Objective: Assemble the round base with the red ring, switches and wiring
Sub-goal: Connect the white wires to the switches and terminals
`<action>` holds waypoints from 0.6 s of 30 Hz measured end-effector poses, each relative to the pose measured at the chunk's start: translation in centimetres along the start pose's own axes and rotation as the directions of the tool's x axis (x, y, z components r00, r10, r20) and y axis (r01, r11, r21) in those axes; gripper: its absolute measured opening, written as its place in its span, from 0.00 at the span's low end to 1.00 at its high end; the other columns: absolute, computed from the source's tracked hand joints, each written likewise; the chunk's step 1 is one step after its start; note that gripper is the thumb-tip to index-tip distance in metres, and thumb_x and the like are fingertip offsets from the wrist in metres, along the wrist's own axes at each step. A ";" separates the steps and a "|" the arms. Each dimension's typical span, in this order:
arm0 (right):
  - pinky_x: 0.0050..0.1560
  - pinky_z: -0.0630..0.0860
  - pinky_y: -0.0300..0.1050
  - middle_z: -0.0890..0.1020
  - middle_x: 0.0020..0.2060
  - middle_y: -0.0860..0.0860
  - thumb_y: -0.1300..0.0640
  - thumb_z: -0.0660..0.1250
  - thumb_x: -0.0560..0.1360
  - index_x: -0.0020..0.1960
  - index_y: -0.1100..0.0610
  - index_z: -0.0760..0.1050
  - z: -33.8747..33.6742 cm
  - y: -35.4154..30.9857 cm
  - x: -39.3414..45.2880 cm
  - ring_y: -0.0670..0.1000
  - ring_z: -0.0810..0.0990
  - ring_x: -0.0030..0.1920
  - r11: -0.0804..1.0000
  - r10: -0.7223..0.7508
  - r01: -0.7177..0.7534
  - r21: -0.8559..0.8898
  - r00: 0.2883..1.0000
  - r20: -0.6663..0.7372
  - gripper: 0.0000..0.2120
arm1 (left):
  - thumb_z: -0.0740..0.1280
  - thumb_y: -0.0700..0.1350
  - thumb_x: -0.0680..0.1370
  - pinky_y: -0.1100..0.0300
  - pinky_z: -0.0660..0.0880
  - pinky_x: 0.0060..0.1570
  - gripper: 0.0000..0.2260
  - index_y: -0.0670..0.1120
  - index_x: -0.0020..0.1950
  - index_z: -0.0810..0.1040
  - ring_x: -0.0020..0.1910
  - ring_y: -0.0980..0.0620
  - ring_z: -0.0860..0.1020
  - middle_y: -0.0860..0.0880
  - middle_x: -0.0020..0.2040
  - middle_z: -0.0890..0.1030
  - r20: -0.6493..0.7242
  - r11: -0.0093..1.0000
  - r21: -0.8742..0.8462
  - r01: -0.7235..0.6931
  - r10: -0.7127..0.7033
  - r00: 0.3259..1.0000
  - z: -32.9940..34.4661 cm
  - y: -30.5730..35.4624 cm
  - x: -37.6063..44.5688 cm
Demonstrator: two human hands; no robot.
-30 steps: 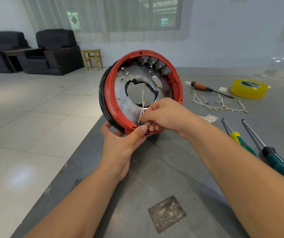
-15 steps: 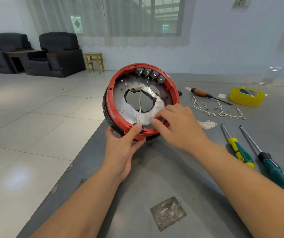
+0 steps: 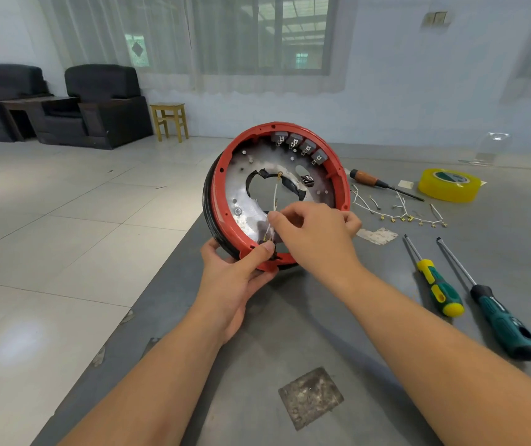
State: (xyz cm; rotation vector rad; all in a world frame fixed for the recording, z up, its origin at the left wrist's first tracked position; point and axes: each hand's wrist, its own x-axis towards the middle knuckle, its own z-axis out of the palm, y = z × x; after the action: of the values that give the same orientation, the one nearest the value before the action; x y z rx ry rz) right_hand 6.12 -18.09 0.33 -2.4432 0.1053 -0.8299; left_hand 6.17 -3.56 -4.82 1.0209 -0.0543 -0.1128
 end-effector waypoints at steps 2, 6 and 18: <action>0.59 0.58 0.51 0.83 0.34 0.39 0.40 0.63 0.78 0.41 0.45 0.81 0.1 0.0 0.4 0.38 0.77 0.45 0.999 0.035 -0.035 0.017 0.999 -0.010 0.14 | 0.80 0.37 0.73 0.49 0.85 0.49 0.33 0.54 0.68 0.64 0.53 0.38 0.87 0.40 0.55 0.87 0.009 1.000 0.011 -0.009 0.009 1.000 -0.1 -0.2 0.1; 0.60 0.58 0.49 0.83 0.33 0.39 0.45 0.63 0.75 0.39 0.46 0.78 0.0 0.4 0.4 0.36 0.77 0.42 0.993 0.039 -0.036 0.115 0.999 -0.020 0.10 | 0.81 0.38 0.73 0.47 0.85 0.51 0.34 0.53 0.69 0.63 0.53 0.38 0.87 0.40 0.53 0.87 0.001 1.000 0.017 -0.007 0.007 1.000 -0.1 -0.4 0.2; 0.60 0.63 0.54 0.82 0.43 0.40 0.48 0.65 0.79 0.47 0.45 0.78 0.0 0.5 -1.1 0.41 0.77 0.48 0.938 -0.337 0.344 0.048 0.934 -0.123 0.04 | 0.82 0.39 0.72 0.47 0.86 0.50 0.32 0.52 0.66 0.66 0.52 0.39 0.87 0.41 0.56 0.87 -0.034 1.000 -0.008 -0.012 0.012 0.999 0.0 -0.2 0.2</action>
State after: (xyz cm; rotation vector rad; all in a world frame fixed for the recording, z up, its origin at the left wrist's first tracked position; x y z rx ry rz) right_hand 5.32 -18.24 -0.53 -2.3821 -0.3111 -1.1016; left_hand 6.41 -3.65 -4.99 1.0139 -0.0293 -0.0852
